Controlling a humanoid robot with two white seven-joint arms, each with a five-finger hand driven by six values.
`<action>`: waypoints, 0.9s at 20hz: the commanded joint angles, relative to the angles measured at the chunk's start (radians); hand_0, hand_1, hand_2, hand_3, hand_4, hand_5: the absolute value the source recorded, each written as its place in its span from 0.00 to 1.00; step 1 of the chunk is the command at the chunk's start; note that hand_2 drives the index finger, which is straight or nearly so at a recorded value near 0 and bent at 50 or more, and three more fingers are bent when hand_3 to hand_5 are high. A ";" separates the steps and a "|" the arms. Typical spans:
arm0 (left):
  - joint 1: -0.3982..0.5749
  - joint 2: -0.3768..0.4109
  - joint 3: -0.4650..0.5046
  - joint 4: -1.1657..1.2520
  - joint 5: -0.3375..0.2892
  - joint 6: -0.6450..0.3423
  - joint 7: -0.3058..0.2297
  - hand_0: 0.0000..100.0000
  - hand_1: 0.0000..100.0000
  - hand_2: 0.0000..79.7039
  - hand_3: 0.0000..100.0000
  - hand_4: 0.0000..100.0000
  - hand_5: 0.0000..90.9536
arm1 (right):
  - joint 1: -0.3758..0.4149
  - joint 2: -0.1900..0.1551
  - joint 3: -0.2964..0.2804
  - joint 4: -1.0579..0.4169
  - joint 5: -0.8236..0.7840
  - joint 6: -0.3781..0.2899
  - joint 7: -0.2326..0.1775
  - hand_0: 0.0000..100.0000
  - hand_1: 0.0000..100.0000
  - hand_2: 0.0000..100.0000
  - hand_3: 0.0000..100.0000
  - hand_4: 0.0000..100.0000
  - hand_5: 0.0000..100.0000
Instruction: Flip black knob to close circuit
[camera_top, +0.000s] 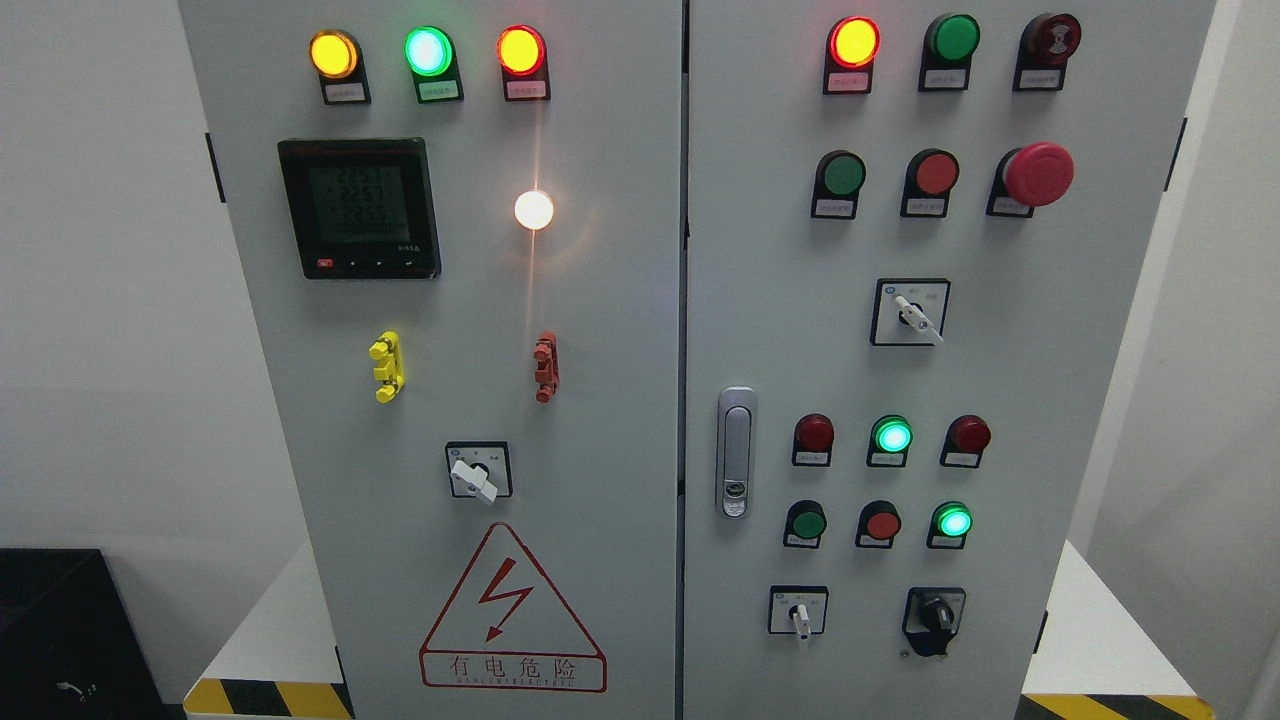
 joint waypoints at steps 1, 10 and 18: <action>0.021 0.000 0.000 -0.023 0.000 0.000 0.000 0.12 0.56 0.00 0.00 0.00 0.00 | 0.000 0.003 0.001 0.002 0.002 0.000 0.001 0.00 0.13 0.00 0.00 0.00 0.00; 0.021 0.000 0.000 -0.023 0.000 0.000 0.000 0.12 0.56 0.00 0.00 0.00 0.00 | 0.000 0.005 0.001 -0.018 -0.003 0.000 0.004 0.00 0.12 0.00 0.00 0.00 0.00; 0.021 0.000 0.000 -0.023 0.000 0.000 0.000 0.12 0.56 0.00 0.00 0.00 0.00 | 0.024 0.005 -0.022 -0.179 0.002 0.001 -0.001 0.00 0.12 0.00 0.00 0.00 0.00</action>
